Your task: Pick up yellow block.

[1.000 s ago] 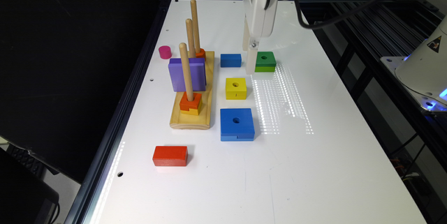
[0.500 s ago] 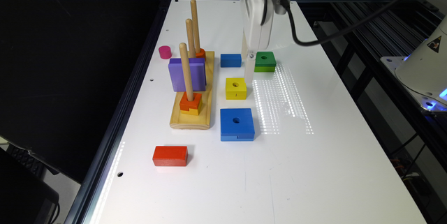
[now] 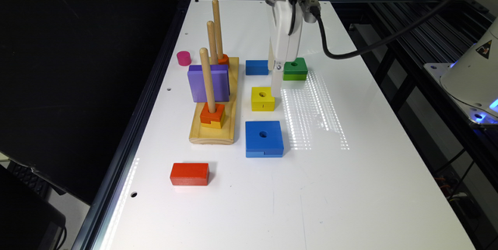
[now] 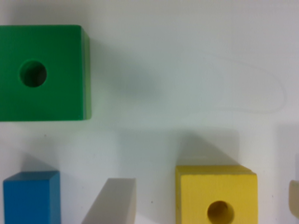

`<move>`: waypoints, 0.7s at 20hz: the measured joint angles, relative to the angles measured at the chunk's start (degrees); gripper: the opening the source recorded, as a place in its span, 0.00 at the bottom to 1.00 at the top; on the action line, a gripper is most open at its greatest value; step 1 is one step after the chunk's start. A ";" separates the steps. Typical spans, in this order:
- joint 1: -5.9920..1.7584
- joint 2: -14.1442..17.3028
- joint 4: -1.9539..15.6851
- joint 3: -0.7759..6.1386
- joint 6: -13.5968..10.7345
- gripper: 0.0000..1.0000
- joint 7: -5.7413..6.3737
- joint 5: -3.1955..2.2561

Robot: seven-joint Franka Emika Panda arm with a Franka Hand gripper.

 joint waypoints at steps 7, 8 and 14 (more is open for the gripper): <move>0.07 0.09 0.68 0.11 0.01 1.00 0.00 0.00; 0.08 0.19 0.95 0.14 0.01 1.00 0.00 0.00; 0.09 2.14 3.11 0.20 -0.02 1.00 0.01 0.00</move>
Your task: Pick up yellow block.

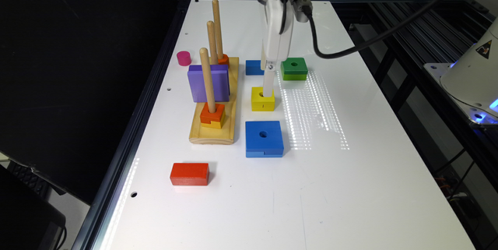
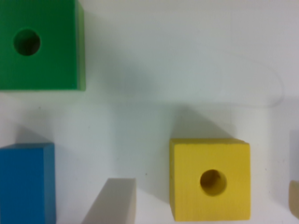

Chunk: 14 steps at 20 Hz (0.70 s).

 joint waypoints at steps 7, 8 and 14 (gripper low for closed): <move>0.00 2.08 0.21 0.00 1.21 1.00 0.00 0.00; 0.00 2.45 0.27 0.00 1.52 1.00 0.00 0.00; 0.00 2.81 0.64 0.00 1.58 1.00 0.00 0.00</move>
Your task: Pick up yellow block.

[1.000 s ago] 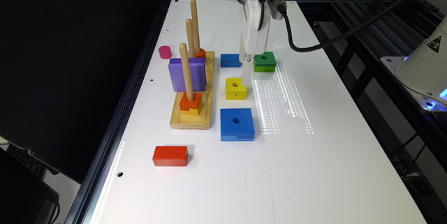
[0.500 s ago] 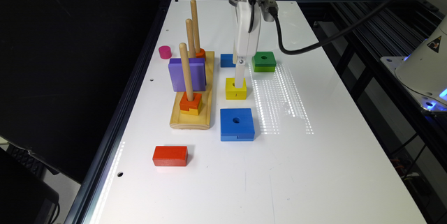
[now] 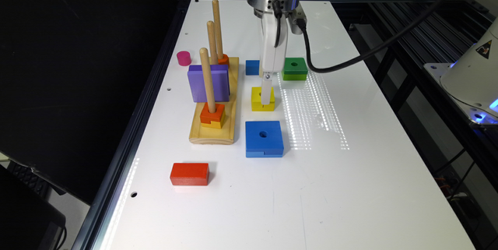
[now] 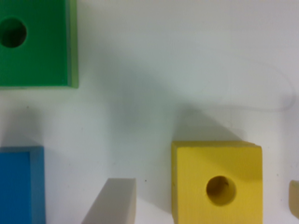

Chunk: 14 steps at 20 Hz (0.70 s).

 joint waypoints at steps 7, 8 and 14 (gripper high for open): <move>0.00 2.50 0.08 0.00 2.18 1.00 0.00 0.00; 0.00 2.92 0.16 0.00 2.56 1.00 0.00 0.00; 0.06 3.02 0.37 0.01 2.61 1.00 0.00 0.00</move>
